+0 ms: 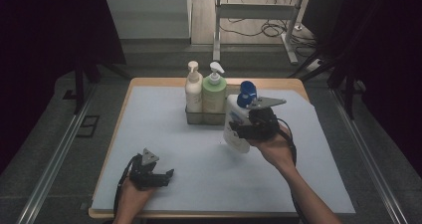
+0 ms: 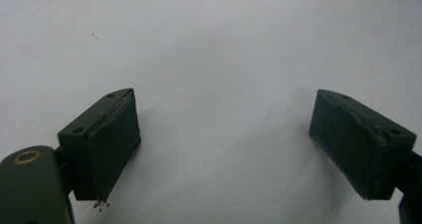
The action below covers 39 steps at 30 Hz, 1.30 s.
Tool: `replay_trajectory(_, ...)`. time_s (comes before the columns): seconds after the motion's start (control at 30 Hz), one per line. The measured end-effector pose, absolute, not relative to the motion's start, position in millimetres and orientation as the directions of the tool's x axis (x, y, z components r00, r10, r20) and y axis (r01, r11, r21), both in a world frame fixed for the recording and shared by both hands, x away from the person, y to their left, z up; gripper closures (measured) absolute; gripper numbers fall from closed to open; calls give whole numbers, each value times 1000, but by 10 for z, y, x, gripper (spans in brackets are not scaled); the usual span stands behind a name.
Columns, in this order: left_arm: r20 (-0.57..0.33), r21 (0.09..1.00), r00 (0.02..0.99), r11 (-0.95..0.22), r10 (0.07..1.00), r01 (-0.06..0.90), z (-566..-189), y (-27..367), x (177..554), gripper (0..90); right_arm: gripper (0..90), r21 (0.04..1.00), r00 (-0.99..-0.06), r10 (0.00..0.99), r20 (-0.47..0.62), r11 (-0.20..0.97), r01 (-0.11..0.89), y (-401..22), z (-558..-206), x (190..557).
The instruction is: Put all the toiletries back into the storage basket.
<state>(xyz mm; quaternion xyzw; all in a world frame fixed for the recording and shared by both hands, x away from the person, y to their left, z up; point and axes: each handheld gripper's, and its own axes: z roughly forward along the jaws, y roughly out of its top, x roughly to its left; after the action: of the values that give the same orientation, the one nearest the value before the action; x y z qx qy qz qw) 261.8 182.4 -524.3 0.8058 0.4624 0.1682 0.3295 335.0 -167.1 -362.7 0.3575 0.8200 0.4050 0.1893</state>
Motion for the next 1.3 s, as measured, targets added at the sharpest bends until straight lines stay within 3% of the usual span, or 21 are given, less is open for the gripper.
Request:
replay_trajectory(0.43,-32,687,516,-356,856,634,-5243,1823,2617,121,404,807,-609,793,-19,372,459,-1903,-3566,3502)
replay_trajectory(1.3,-31,686,517,-358,856,634,-5243,1827,2619,121,405,820,-554,832,-37,342,459,-1826,-3355,3924)
